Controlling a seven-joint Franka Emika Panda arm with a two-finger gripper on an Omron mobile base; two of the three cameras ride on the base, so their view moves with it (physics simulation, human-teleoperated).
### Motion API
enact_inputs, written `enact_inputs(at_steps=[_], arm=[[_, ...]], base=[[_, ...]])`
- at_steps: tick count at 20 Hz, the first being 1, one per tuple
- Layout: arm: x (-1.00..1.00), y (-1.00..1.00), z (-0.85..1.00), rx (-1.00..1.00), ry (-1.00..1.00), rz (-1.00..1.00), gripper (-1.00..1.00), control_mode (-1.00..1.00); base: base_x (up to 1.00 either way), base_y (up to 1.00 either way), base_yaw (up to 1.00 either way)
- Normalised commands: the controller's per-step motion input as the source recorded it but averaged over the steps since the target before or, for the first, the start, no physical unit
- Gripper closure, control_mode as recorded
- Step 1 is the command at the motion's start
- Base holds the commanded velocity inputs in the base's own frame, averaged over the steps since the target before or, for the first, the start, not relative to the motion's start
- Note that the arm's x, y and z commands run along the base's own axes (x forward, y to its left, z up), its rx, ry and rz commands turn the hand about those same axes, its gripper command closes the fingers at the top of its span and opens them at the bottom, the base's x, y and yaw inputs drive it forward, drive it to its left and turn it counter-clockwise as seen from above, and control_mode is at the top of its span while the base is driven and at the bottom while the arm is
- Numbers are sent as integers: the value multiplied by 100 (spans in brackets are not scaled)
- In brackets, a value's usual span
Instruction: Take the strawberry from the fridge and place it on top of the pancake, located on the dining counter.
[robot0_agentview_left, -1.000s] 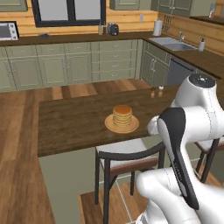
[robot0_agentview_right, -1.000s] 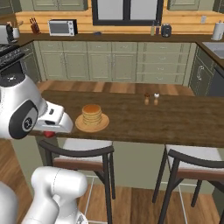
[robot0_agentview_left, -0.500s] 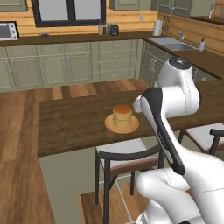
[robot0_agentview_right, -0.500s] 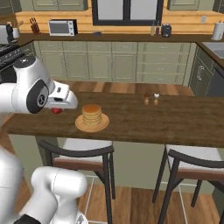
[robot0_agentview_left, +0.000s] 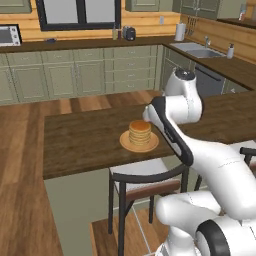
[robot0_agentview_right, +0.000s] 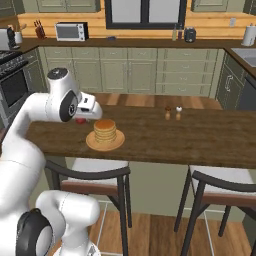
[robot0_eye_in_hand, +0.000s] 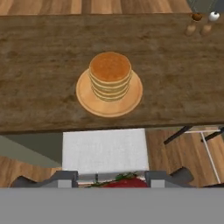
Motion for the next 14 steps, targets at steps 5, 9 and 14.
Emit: enact_inputs(at_steps=[5, 9, 14], arm=[[100, -3, -63, 1, 0, 0, 100, -100], [84, 4, 32, -6, 3, 4, 100, -100], [87, 0, -12, -1, 0, 9, 100, -100]], base=[[0, 0, 0], [0, 0, 0], [0, 0, 0]])
